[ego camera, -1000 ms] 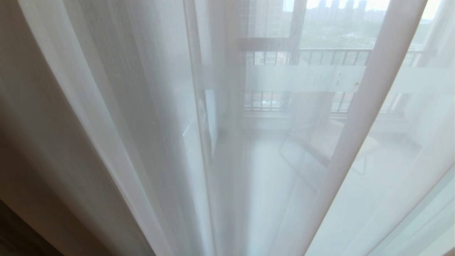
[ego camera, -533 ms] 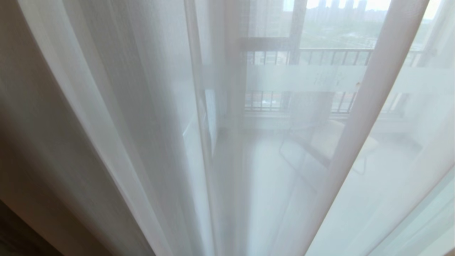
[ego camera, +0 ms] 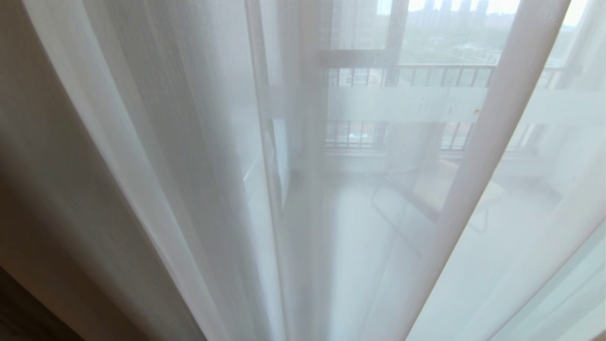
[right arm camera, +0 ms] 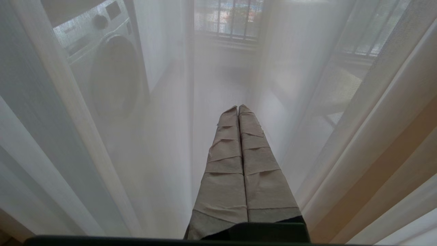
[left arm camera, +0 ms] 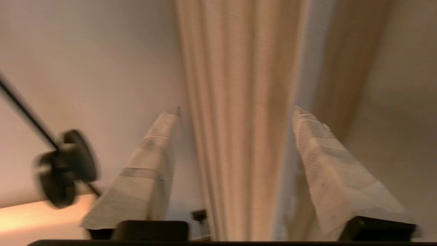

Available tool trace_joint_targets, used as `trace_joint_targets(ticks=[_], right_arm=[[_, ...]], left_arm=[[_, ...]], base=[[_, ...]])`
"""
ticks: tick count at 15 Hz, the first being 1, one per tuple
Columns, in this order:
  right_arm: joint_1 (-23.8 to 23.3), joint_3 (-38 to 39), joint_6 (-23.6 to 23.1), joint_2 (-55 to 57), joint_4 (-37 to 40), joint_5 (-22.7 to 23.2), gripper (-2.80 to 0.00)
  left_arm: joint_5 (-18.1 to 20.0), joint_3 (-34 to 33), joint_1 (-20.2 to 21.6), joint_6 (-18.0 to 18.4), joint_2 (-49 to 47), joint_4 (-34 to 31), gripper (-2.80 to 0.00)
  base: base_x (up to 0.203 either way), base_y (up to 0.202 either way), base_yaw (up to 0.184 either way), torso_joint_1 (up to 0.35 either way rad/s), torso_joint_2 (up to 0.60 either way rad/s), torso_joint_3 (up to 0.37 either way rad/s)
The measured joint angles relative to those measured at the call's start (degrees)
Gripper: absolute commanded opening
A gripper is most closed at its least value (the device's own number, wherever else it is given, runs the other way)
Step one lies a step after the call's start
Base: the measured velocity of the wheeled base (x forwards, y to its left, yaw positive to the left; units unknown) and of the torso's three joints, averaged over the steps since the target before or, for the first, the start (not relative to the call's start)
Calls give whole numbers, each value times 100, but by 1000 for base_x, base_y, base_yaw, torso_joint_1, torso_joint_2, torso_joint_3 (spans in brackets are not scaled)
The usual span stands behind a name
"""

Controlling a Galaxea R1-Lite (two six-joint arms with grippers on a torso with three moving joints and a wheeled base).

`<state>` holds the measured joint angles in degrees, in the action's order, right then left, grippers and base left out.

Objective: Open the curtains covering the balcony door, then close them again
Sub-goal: Close the outer curtains on both sides

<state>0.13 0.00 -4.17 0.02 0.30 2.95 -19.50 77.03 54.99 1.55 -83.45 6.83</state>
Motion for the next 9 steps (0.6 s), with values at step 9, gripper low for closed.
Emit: trace_joint_targets(ticks=[9], right_arm=[[-4, 0, -2, 0, 1, 0, -280]], left_arm=[[313, 64, 0, -319, -944, 1521, 0]], base=[[0, 0, 0, 0, 0, 0]])
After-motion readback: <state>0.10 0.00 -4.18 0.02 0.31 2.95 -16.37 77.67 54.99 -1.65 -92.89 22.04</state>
